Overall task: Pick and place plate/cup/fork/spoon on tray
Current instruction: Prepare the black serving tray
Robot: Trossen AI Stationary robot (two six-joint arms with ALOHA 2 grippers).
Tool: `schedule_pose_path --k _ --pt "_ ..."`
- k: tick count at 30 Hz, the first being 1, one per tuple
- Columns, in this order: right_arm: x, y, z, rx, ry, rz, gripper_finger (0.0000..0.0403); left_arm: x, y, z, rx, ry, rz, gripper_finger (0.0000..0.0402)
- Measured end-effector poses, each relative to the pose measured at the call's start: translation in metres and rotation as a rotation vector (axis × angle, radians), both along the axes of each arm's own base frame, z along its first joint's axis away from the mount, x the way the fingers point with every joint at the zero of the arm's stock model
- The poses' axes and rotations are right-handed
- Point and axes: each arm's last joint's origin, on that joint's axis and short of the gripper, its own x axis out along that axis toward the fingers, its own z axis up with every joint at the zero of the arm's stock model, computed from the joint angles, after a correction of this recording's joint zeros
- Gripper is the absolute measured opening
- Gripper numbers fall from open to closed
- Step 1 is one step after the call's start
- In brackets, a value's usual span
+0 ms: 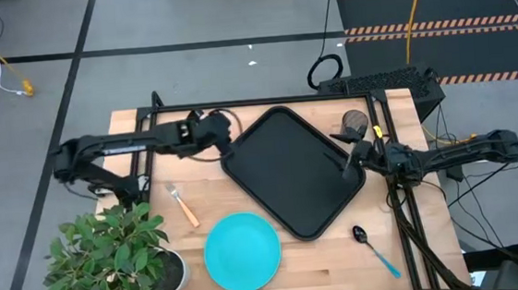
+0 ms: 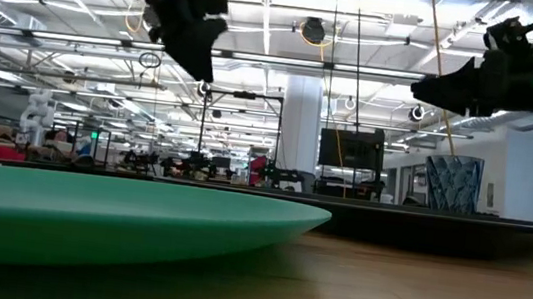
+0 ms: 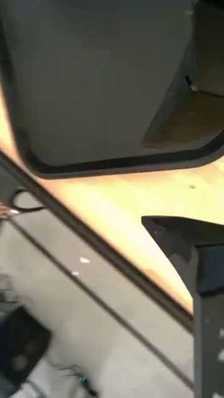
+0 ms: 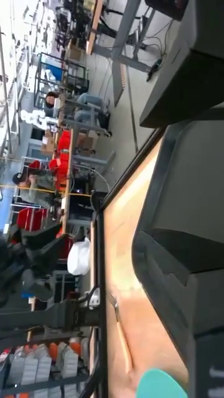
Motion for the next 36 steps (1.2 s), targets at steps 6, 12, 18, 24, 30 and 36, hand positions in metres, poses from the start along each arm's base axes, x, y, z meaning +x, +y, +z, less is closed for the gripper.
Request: schedule_pose_path --k 6,12,18,24,30,36 --pt "0.0 -0.001 0.001 0.007 -0.018 0.004 0.0272 0.023 0.026 -0.034 -0.25 0.022 0.02 0.0236" --pt "0.0 -0.001 0.002 -0.03 -0.006 0.004 0.0272 0.026 0.065 -0.078 -0.398 0.108 0.11 0.025" --pt "0.0 -0.001 0.002 -0.065 0.005 0.001 0.0271 0.022 0.087 -0.086 -0.392 0.102 0.136 0.0251" --pt "0.0 0.0 0.003 -0.081 0.003 0.0 0.0271 0.027 0.092 -0.114 -0.458 0.155 0.117 0.0251" --pt "0.0 -0.001 0.003 -0.082 0.005 0.0 0.0271 0.038 0.1 -0.133 -0.442 0.117 0.121 0.0251" --pt "0.0 -0.001 0.003 -0.082 0.006 -0.001 0.0271 0.036 0.102 -0.134 -0.452 0.129 0.142 0.0249"
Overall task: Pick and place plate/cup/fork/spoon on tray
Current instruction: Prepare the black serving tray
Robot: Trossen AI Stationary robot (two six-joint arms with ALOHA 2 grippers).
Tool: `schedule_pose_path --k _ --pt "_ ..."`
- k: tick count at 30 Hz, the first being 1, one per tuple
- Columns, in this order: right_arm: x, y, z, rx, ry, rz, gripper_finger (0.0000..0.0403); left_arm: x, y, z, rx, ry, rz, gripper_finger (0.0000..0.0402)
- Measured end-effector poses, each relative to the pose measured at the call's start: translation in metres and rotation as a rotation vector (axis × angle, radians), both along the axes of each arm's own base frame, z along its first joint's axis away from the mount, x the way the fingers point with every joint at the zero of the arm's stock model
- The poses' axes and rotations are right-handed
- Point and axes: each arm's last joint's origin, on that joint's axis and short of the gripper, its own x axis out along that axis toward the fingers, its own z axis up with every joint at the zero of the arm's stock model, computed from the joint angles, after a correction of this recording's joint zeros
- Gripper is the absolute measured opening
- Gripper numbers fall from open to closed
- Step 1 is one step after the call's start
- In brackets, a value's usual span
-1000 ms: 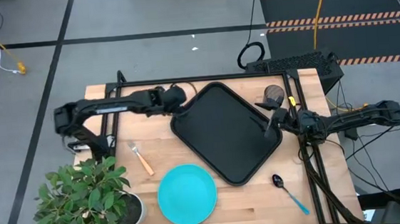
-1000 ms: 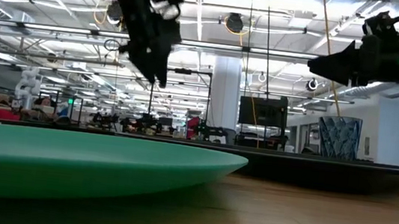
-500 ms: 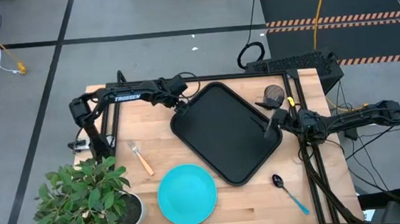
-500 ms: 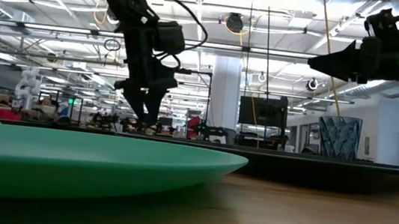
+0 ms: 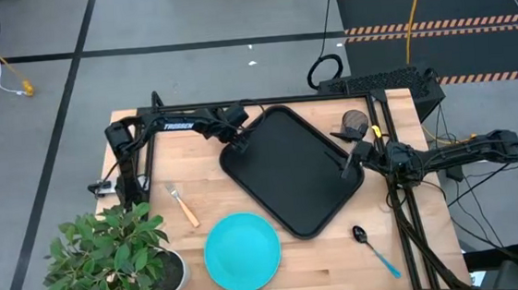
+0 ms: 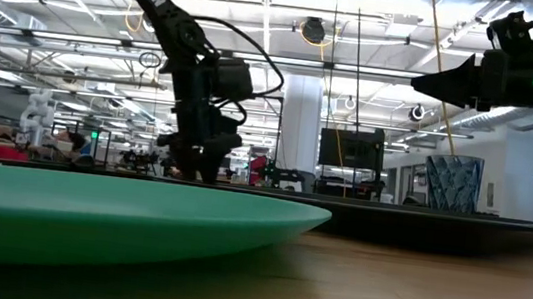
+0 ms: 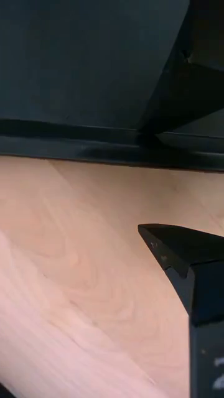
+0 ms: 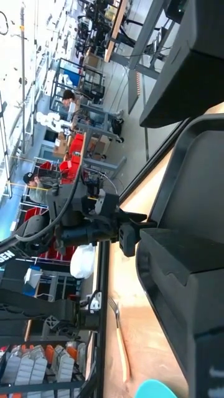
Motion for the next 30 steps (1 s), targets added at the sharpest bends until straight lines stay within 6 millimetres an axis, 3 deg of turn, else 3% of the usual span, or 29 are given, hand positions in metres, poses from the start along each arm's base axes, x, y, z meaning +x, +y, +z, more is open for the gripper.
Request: schedule_pose_path --k 4,13,22,30 --pt "0.0 0.0 -0.001 0.004 0.005 0.0 0.0271 -0.003 -0.002 -0.001 -0.021 0.025 0.016 0.0215" --pt "0.0 0.0 -0.002 0.005 0.021 -0.002 0.0271 -0.008 -0.01 0.0 -0.175 0.037 0.086 0.0058" --pt "0.0 0.0 -0.003 0.004 0.033 -0.004 0.0271 -0.012 -0.016 -0.002 -0.329 0.034 0.165 0.0059" --pt "0.0 0.0 -0.004 0.002 0.038 -0.007 0.0271 -0.028 -0.032 -0.003 -0.452 0.231 0.225 0.0054"
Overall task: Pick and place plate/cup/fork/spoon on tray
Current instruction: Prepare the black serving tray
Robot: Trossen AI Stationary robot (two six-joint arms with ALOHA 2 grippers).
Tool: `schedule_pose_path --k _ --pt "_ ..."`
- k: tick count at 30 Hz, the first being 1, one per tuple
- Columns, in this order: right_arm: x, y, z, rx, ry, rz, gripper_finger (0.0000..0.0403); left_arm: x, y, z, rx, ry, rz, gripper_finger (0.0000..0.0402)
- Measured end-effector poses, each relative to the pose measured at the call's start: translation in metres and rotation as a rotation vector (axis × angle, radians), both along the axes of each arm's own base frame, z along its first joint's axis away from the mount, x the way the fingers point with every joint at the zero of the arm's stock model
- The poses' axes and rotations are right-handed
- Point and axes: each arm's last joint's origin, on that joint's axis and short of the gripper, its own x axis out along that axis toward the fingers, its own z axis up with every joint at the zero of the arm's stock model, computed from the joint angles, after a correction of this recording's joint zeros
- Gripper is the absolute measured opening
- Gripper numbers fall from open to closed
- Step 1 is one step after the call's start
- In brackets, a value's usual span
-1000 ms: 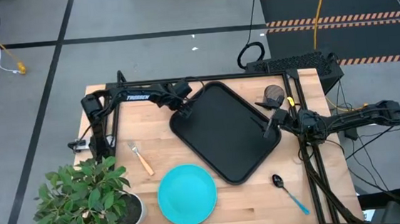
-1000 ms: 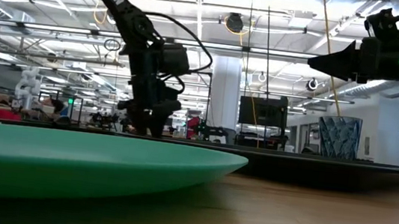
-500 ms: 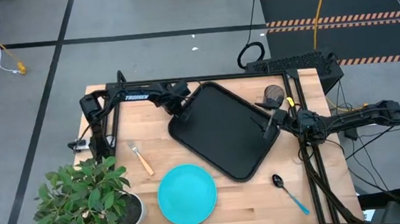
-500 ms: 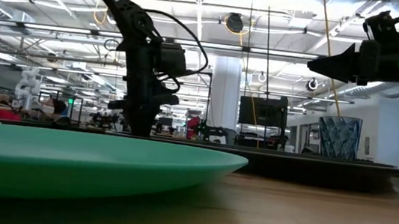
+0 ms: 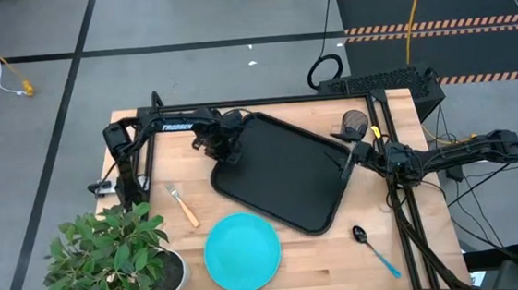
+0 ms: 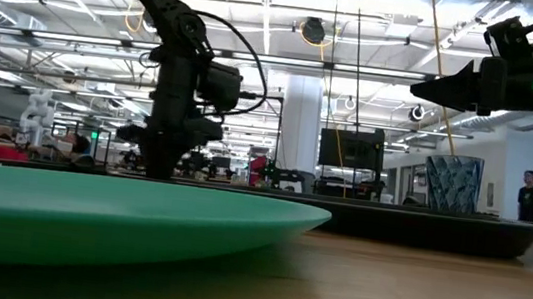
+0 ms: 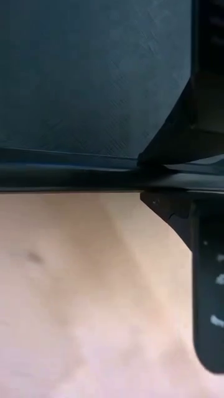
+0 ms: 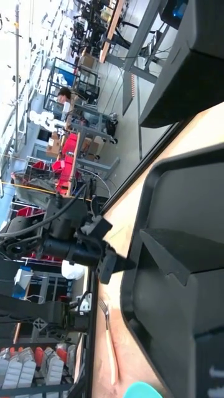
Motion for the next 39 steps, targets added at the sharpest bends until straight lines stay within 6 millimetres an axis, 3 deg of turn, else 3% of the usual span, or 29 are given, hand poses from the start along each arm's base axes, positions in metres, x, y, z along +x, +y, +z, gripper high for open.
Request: schedule_pose_path --k 10,22,35,39 --pt "0.0 0.0 0.0 -0.007 0.001 -0.001 0.0271 -0.003 -0.023 0.0 -0.115 0.118 0.069 0.0054" --pt "-0.002 -0.005 0.013 -0.215 -0.025 -0.065 0.0271 -0.005 -0.033 0.001 -0.205 0.181 0.19 0.0054" --pt "-0.003 -0.013 0.014 -0.206 -0.052 -0.034 0.0271 0.001 -0.037 0.002 -0.324 0.109 0.222 0.0054" --pt "-0.002 -0.013 0.012 -0.177 -0.043 -0.031 0.0271 0.007 -0.034 0.0 -0.292 0.035 0.191 0.0087"
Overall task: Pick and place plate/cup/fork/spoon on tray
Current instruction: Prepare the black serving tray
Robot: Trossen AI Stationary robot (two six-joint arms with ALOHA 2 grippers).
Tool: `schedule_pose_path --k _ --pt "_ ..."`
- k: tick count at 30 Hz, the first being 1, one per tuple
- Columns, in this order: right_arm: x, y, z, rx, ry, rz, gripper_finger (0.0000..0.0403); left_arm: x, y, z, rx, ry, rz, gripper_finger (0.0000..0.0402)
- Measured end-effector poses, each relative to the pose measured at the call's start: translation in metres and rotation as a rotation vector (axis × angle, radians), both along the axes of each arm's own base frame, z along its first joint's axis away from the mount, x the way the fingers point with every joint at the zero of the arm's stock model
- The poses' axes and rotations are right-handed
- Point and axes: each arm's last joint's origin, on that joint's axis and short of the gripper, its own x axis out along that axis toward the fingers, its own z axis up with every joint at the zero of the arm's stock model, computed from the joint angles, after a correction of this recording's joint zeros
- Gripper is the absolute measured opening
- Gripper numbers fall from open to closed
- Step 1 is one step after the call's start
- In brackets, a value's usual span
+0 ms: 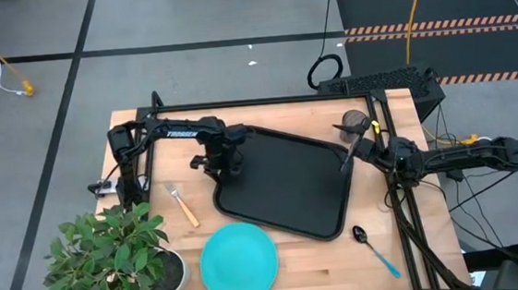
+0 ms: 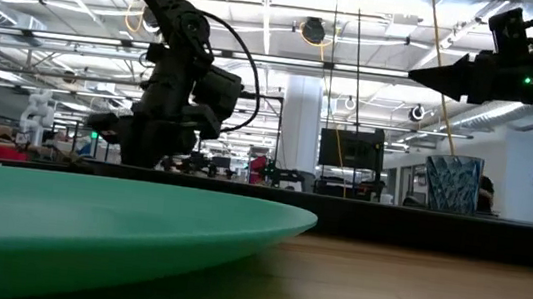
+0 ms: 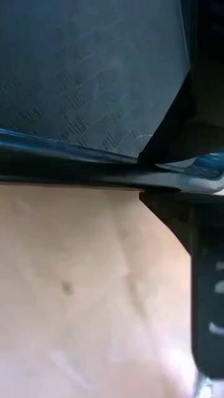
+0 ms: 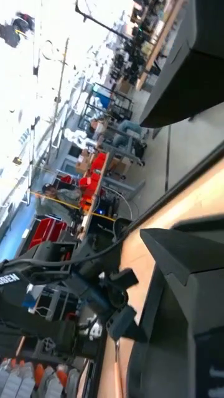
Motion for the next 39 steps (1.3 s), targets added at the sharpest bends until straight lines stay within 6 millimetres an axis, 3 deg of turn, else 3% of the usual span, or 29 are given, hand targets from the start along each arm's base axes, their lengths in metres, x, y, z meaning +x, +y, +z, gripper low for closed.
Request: schedule_pose_path --k 5,10,17,20,24,29,34,39 --pt "0.001 0.0 -0.006 0.069 0.029 0.008 0.0271 0.003 0.002 -0.001 0.032 -0.079 -0.107 0.0126" --pt "0.001 0.0 -0.013 0.158 0.062 0.016 0.0271 -0.002 0.005 0.001 0.017 -0.122 -0.253 0.0139" --pt "0.002 0.0 -0.018 0.235 0.074 0.018 0.0271 -0.019 0.011 0.034 0.058 -0.163 -0.393 0.0142" --pt "0.001 0.0 -0.018 0.255 0.07 0.015 0.0271 -0.019 0.018 0.065 0.244 -0.205 -0.482 0.0142" --pt "0.001 -0.001 -0.018 0.269 0.056 -0.033 0.0271 -0.006 0.027 0.112 0.66 -0.298 -0.685 0.0142" --pt "0.0 -0.003 -0.019 0.277 0.055 -0.087 0.0271 0.021 0.015 0.149 0.976 -0.52 -1.032 0.0142" --pt "-0.001 -0.003 -0.022 0.299 0.064 -0.115 0.0271 0.044 0.007 0.138 0.991 -0.521 -1.373 0.0143" --pt "-0.001 -0.003 -0.026 0.358 0.074 -0.122 0.0271 0.067 0.031 0.109 0.964 -0.461 -1.468 0.0143"
